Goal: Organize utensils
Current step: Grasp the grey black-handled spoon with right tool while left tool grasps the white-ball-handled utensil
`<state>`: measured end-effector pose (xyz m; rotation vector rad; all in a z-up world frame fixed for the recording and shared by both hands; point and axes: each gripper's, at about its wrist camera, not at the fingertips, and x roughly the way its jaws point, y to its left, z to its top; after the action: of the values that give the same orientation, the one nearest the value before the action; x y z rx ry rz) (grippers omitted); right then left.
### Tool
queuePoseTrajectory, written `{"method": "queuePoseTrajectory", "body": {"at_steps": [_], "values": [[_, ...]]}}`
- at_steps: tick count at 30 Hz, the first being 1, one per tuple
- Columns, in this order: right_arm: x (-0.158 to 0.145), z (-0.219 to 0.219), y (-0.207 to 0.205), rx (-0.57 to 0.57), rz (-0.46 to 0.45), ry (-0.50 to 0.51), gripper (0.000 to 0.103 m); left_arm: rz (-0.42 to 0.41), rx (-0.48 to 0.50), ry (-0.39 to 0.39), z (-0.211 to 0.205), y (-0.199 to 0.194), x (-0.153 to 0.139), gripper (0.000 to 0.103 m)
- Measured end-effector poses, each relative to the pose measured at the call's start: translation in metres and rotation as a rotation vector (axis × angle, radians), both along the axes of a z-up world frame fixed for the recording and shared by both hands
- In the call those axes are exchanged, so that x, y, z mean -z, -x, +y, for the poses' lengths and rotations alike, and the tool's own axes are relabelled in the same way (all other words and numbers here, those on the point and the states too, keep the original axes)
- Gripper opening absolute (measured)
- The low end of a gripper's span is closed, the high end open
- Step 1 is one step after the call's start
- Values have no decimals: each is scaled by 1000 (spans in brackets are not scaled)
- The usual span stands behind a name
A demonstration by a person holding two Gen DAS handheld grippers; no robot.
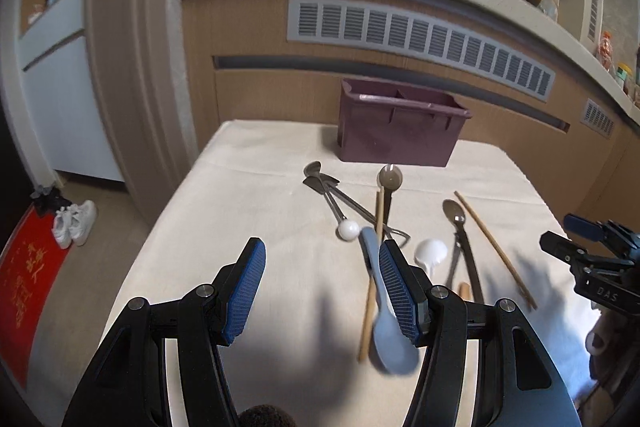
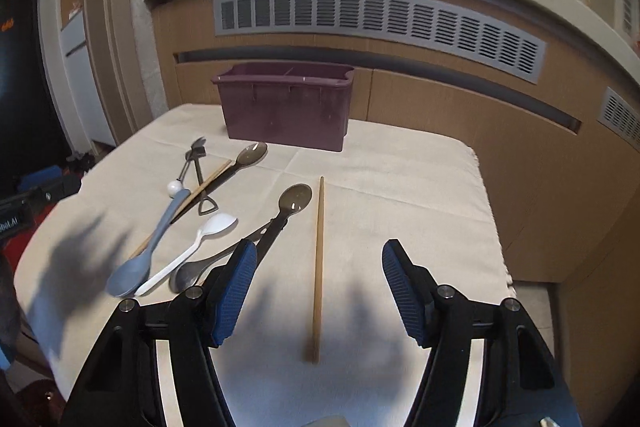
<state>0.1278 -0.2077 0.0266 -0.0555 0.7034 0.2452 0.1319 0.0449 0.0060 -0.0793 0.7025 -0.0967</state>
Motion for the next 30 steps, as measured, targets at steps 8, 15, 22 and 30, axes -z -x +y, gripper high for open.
{"method": "queuePoseTrajectory", "body": {"at_steps": [8, 15, 22, 30], "values": [[23, 40, -73, -126, 189, -40, 34, 117, 52, 44, 10, -71, 18, 60], [31, 46, -86, -134, 158, 71, 33, 177, 148, 17, -22, -79, 52, 60], [30, 31, -81, -126, 158, 30, 33, 207, 88, 37, -26, -91, 60, 51], [27, 17, -73, -105, 132, -31, 33, 219, 42, -14, -34, -97, 62, 32]]}}
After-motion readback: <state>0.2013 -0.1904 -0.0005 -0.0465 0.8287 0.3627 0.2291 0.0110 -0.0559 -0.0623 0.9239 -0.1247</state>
